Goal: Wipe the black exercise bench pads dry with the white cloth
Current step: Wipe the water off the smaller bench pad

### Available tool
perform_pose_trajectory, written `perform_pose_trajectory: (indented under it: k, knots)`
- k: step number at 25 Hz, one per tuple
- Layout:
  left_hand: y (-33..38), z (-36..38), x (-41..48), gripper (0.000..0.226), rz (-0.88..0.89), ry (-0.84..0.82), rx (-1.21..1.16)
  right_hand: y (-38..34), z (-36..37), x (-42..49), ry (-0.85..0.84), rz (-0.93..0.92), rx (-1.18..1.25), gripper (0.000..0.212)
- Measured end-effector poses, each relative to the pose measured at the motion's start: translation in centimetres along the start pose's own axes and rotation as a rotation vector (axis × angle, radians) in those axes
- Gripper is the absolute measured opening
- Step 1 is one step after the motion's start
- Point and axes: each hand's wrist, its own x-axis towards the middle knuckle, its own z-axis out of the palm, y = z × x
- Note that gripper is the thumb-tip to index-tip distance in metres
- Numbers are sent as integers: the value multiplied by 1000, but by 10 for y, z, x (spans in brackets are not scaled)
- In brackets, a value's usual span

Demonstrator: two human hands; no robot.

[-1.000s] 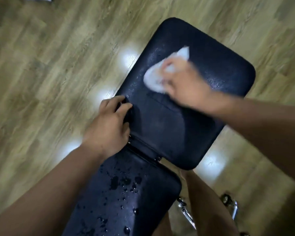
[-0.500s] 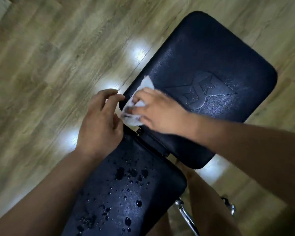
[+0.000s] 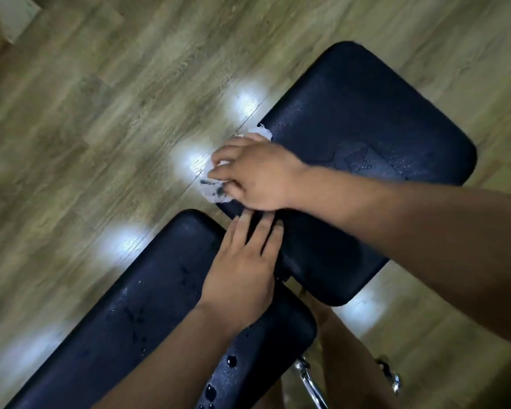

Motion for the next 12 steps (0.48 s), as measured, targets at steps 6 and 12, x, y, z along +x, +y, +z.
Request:
perform_pose_trajectory:
  k: [6, 12]
  knots:
    - [-8, -1, 7, 49, 22, 94, -41, 170, -44, -63, 239, 774, -67, 48]
    - [-26, -40, 27, 37, -57, 318, -277, 19, 37, -92, 523, 683, -17, 33]
